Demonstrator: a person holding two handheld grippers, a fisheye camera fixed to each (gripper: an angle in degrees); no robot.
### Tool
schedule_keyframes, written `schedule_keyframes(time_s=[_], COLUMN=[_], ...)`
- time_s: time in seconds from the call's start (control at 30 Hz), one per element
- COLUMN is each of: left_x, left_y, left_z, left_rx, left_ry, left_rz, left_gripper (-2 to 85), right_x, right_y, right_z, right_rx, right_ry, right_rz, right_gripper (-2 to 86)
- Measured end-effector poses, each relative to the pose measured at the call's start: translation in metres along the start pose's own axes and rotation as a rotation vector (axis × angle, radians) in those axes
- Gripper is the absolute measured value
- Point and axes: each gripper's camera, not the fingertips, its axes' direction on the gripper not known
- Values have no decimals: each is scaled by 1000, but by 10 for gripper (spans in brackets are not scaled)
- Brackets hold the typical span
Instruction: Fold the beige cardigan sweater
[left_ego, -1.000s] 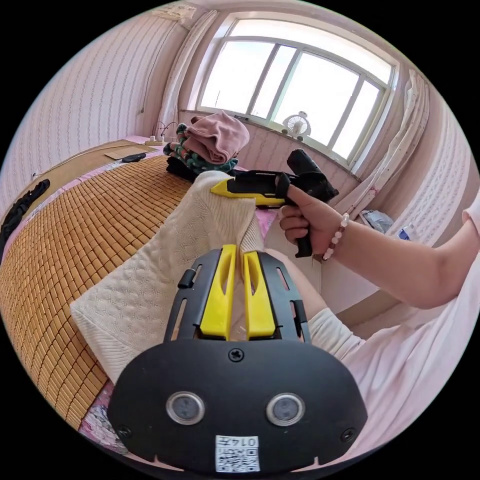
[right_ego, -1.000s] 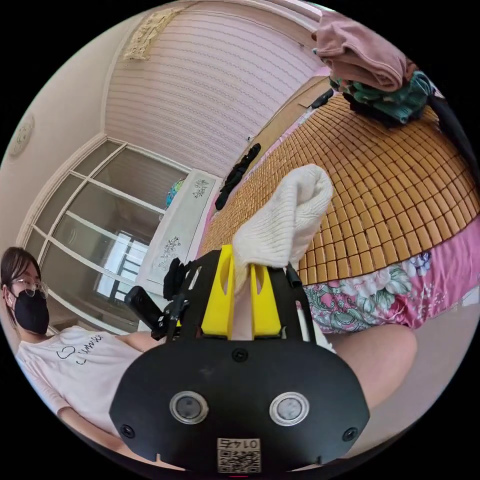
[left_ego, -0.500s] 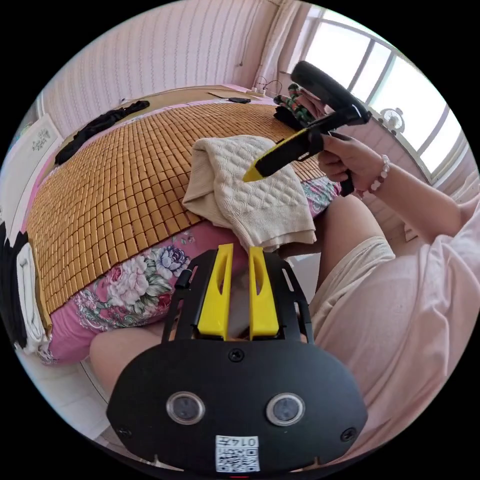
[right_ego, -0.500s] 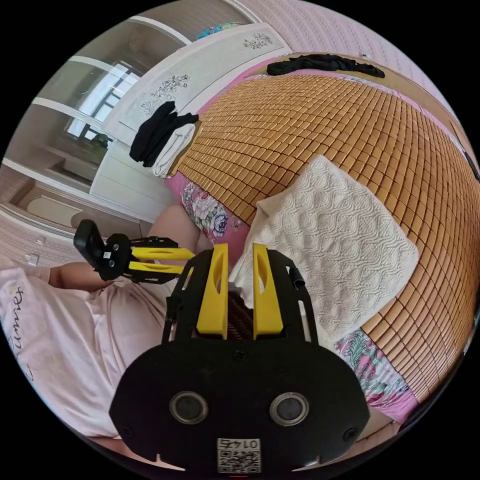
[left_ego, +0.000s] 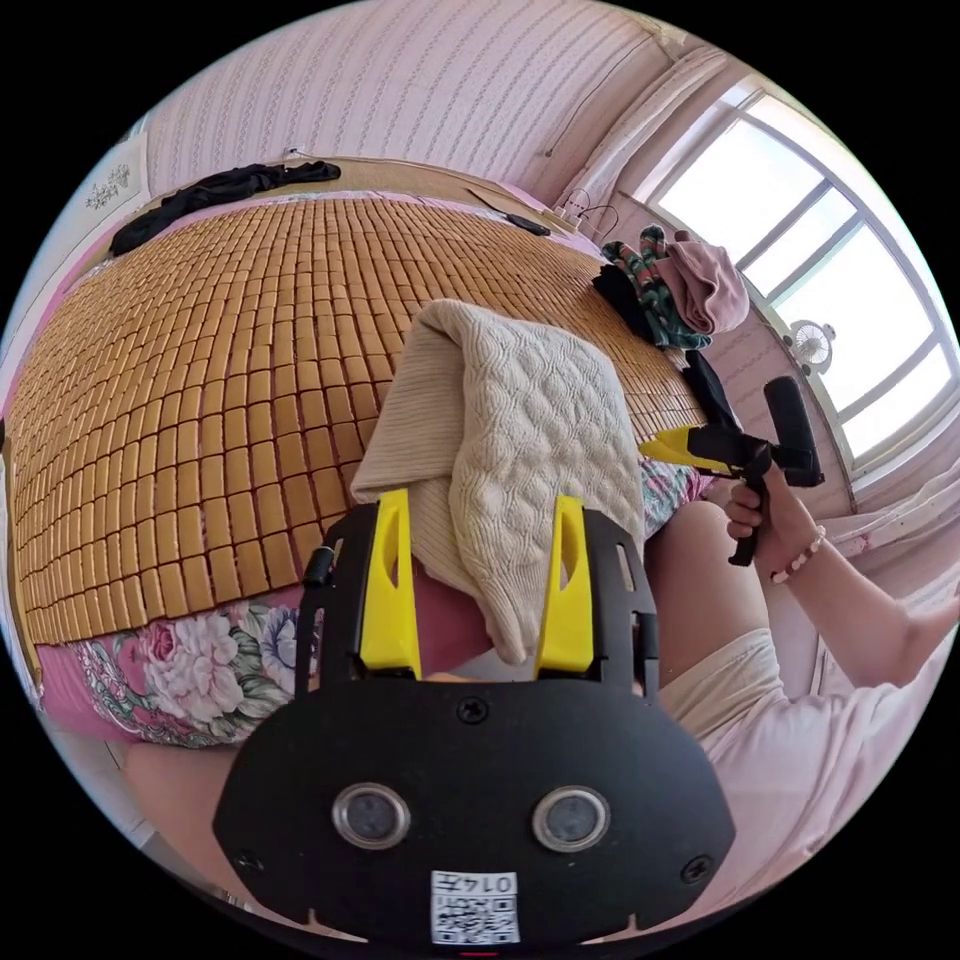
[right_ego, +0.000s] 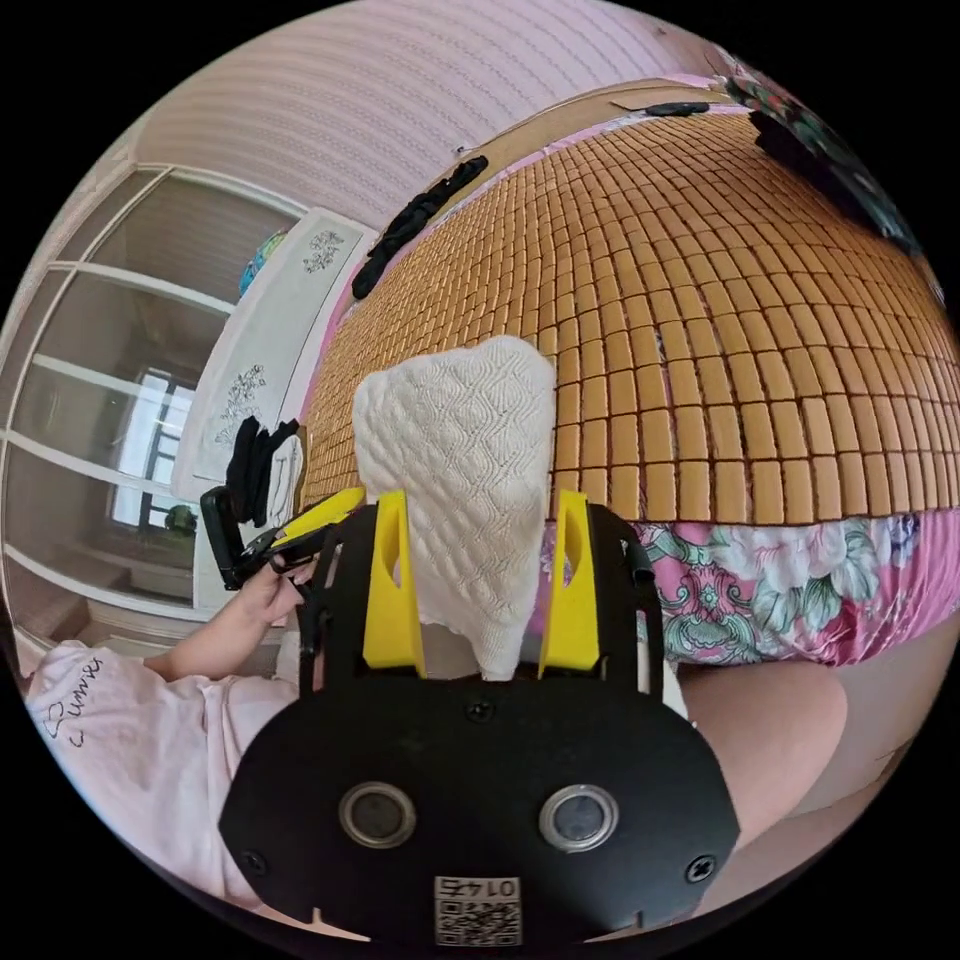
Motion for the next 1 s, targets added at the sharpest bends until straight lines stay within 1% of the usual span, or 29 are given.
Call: schedule_keyframes(time_s=[0.1,0.17,0.23,0.3,0.37,0.43,0.5,0.57,0.6,0.63,0.67,0.7,0.73,0.83,0.87,0.9,0.97,1.0], left_x=[-7,-9,-9,-13,-19,-27,-34,-41,-45,-54,-65,-71,-82,-114,-126,-131,-150,-154], left_y=[-22,-35,-39,-45,-48,-49,-49,-43,-40,-32,-21,-16,-2,38,55,64,98,106], left_z=[2,14,14,9,-3,-12,-24,-46,-53,-69,-89,-102,-130,-213,-249,-268,-341,-358], left_rx=[-21,-112,-123,-142,-139,-129,-128,-100,-83,-40,27,68,159,404,498,542,698,731], left_ry=[-22,-18,-6,44,86,122,136,151,167,217,279,303,330,330,303,282,151,118], left_rz=[7,41,64,45,58,41,16,-6,-21,-67,-121,-145,-184,-293,-331,-348,-409,-424], left_gripper=[203,200,182,160,124,103,93,83,81,79,78,78,77,78,78,78,78,78], right_x=[7,8,8,13,24,18,-13,-73,-90,-127,-165,-185,-225,-329,-373,-395,-486,-510], right_y=[-3,-6,-4,-2,-2,-6,-15,-33,-38,-48,-58,-62,-71,-90,-96,-99,-106,-107], right_z=[11,29,29,28,37,36,25,13,10,7,5,5,5,19,28,34,62,69], right_rx=[25,-23,17,49,1,-33,-53,-107,-121,-156,-193,-212,-250,-361,-404,-427,-524,-547], right_ry=[-52,-168,-200,-281,-514,-593,-505,-422,-412,-396,-386,-384,-383,-432,-463,-479,-546,-563], right_rz=[30,30,41,111,245,256,151,-56,-110,-222,-330,-385,-488,-724,-808,-848,-994,-1030], right_gripper=[188,171,152,144,128,110,94,83,81,79,77,77,76,74,74,74,74,74])
